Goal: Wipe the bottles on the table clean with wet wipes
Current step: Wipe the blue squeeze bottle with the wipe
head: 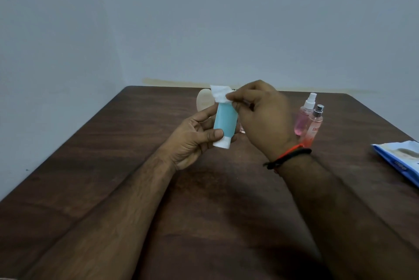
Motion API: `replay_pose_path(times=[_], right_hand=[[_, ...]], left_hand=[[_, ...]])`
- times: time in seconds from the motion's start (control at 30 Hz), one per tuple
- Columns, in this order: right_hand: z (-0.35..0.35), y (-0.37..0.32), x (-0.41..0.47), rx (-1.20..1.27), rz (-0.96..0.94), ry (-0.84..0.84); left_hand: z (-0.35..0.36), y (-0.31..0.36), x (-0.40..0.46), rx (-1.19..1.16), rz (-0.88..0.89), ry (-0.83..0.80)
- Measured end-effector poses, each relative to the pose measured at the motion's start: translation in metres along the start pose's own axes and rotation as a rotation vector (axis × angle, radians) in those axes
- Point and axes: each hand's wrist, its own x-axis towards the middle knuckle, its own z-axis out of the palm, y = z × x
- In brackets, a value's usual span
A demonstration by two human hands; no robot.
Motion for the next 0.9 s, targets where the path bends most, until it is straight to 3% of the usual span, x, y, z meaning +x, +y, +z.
replay_pose_path(times=[0.33,0.5,0.6,0.77,0.9], right_hand=[[-0.006,0.002,-0.057,0.047,0.013,-0.133],[-0.013,0.004,-0.023,0.17,0.162,0.071],[-0.004,0.004,-0.007,0.212,0.219,0.089],[0.008,0.006,-0.024,0.19,0.208,0.008],[0.008,0.007,-0.046,0.166,0.223,-0.158]], left_hand=[[-0.001,0.006,0.0,-0.127,0.077,0.01],[0.001,0.006,0.001,-0.16,0.056,-0.019],[0.001,0.006,0.001,-0.145,0.055,-0.034],[0.001,0.006,0.002,-0.168,0.082,0.022],[-0.002,0.005,0.003,-0.162,0.093,0.071]])
